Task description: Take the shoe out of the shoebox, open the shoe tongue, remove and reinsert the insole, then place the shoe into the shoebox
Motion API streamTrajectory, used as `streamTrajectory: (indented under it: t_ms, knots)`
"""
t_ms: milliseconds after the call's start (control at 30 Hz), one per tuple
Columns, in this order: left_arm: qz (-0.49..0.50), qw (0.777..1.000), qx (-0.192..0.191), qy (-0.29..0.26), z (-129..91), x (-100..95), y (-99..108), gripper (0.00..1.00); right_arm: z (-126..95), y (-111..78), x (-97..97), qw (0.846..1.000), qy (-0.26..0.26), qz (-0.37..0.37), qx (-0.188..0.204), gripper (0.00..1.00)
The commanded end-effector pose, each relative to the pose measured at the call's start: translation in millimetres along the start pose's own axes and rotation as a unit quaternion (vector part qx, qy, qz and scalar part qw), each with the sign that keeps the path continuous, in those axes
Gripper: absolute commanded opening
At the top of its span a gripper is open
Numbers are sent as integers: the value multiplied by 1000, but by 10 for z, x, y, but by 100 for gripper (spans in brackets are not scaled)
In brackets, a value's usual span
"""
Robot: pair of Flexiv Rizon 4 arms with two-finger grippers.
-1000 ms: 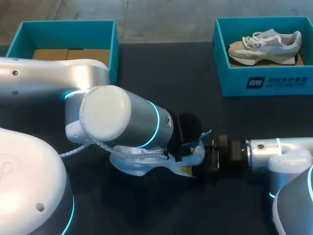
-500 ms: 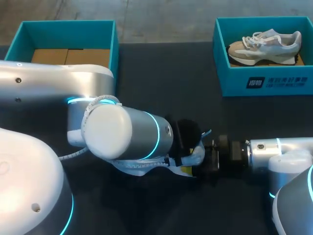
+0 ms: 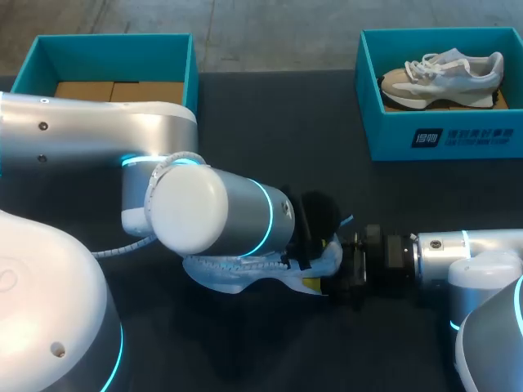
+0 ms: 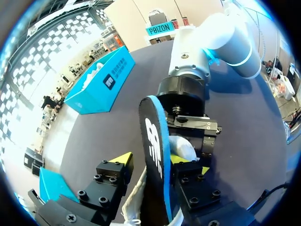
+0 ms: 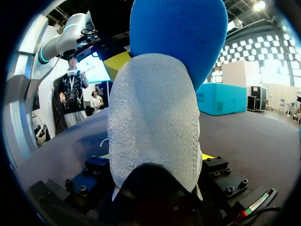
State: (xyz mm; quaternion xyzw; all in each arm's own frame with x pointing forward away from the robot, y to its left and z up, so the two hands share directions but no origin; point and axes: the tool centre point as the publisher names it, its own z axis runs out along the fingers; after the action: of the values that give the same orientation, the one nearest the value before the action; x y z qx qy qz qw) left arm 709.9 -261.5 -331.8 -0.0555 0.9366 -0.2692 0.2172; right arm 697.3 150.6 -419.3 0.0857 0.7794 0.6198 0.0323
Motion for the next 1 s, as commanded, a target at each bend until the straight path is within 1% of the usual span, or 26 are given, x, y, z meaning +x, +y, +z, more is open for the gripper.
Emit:
streamTrajectory:
  t_ms: [33, 133, 200, 233, 267, 500, 633, 733, 867, 1000]
  knots:
    - [-2, 1000, 3, 6, 61, -24, 8, 40, 8, -5, 12, 1000, -2, 0, 1, 0]
    - [-6, 1000, 6, 10, 69, -26, 12, 33, 8, -5, 12, 1000, -2, 0, 1, 0]
    - [-9, 1000, 10, 14, 65, -32, 20, 24, 8, -5, 12, 1000, -2, 0, 1, 0]
    - [-11, 1000, 13, 21, 56, -35, 26, 16, 8, -5, 12, 1000, -2, 0, 1, 0]
    - [-14, 999, 18, 28, 50, -46, 28, 0, 8, -5, 12, 1000, -2, 0, 1, 0]
    - [-26, 998, 33, 56, -18, -67, 53, 0, 8, -5, 12, 1000, -2, 0, 1, 0]
    - [-32, 996, 44, 74, -74, -91, 22, 0, 8, -5, 12, 1000, -2, 0, 1, 0]
    - [-34, 994, 55, 87, -136, -97, -39, 0, 8, -5, 12, 1000, -2, 0, 1, 0]
    - [-29, 992, 71, 105, -256, -69, -181, 0, 8, -5, 12, 1000, -2, 0, 1, 0]
    - [-16, 991, 67, 117, -346, -5, -362, 0, 8, -5, 12, 1000, -2, 0, 1, 0]
